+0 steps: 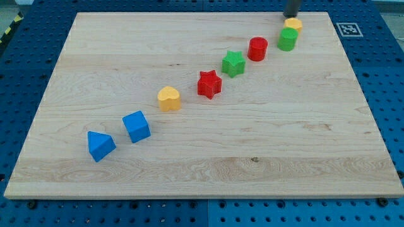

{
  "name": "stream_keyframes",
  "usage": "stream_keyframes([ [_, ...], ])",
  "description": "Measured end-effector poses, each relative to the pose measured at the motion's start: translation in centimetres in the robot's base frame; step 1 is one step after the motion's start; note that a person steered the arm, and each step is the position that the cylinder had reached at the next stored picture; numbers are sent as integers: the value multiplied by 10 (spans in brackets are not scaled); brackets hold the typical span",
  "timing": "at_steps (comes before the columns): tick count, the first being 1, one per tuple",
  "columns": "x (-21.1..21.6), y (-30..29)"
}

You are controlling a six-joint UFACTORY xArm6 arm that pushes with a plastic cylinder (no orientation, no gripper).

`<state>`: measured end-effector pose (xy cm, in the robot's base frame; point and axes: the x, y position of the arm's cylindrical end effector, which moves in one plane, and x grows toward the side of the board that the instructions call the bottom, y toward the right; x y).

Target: Slide the yellow hexagon towards the bottom right corner

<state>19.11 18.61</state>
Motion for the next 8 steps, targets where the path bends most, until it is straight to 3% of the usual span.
stream_keyframes([
  [2,27,-20],
  [4,103,42],
  [5,118,51],
  [6,86,51],
  [7,93,75],
  [8,150,68],
])
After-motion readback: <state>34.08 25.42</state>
